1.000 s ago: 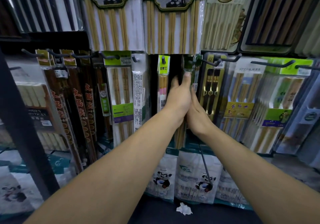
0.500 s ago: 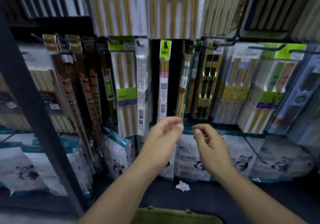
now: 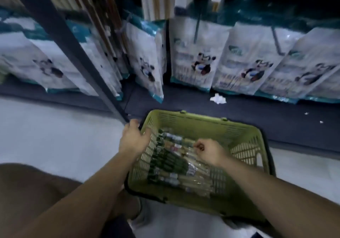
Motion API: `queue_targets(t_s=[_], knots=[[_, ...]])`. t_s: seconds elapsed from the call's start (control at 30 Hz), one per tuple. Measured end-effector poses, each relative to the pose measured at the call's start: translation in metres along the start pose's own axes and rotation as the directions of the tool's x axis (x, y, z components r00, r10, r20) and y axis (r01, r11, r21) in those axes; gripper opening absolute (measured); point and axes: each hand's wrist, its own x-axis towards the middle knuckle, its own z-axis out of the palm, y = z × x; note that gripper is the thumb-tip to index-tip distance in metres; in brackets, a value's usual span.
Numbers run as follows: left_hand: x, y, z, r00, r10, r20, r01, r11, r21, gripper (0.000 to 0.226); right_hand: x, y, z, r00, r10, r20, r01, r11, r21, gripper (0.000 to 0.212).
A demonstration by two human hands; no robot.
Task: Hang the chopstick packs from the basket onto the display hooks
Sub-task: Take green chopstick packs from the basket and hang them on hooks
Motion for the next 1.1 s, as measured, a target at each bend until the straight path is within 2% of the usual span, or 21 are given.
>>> queue_targets(t_s=[0.1, 0.17, 0.23, 0.33, 0.43, 0.63, 0.7, 0.8, 1.1], knots=[[-0.003, -0.032, 0.015, 0.998, 0.034, 0.057, -0.029, 0.997, -0.074, 0.052, 0.021, 0.017, 0.042, 0.996, 0.032, 0.078, -0.028, 0.999, -0.041, 0.019], [-0.005, -0.045, 0.021, 0.996, 0.087, 0.033, -0.083, 0.991, -0.109, 0.055, 0.035, 0.025, 0.062, 0.992, 0.045, 0.117, -0.04, 0.998, -0.043, 0.02], [-0.005, -0.051, 0.023, 0.993, 0.118, -0.001, -0.118, 0.985, -0.127, 0.047, 0.047, 0.031, 0.076, 0.991, 0.035, 0.125, -0.021, 0.993, -0.113, 0.031], [-0.001, -0.051, 0.025, 0.996, 0.082, -0.026, -0.085, 0.979, -0.184, 0.026, 0.063, 0.039, 0.088, 0.999, -0.012, 0.046, 0.023, 0.971, -0.238, 0.055], [0.003, -0.049, 0.028, 0.998, 0.047, -0.041, -0.054, 0.982, -0.18, 0.024, 0.08, 0.042, 0.092, 0.998, -0.006, -0.055, -0.01, 0.957, -0.291, 0.07], [0.006, -0.046, 0.031, 0.998, 0.036, -0.053, -0.045, 0.984, -0.173, 0.02, 0.105, 0.038, 0.091, 0.997, -0.032, -0.07, -0.004, 0.885, -0.466, 0.055], [0.006, -0.046, 0.031, 0.998, 0.039, -0.054, -0.048, 0.985, -0.167, 0.02, 0.105, 0.039, 0.092, 0.998, -0.05, -0.04, 0.025, 0.881, -0.473, 0.048], [0.007, -0.046, 0.031, 0.997, 0.042, -0.057, -0.051, 0.984, -0.171, 0.021, 0.101, 0.045, 0.095, 0.996, -0.091, 0.001, 0.08, 0.878, -0.473, 0.051], [0.007, -0.048, 0.032, 0.996, 0.059, -0.063, -0.07, 0.98, -0.185, 0.02, 0.098, 0.048, 0.088, 0.991, -0.119, -0.054, 0.081, 0.886, -0.456, 0.03]])
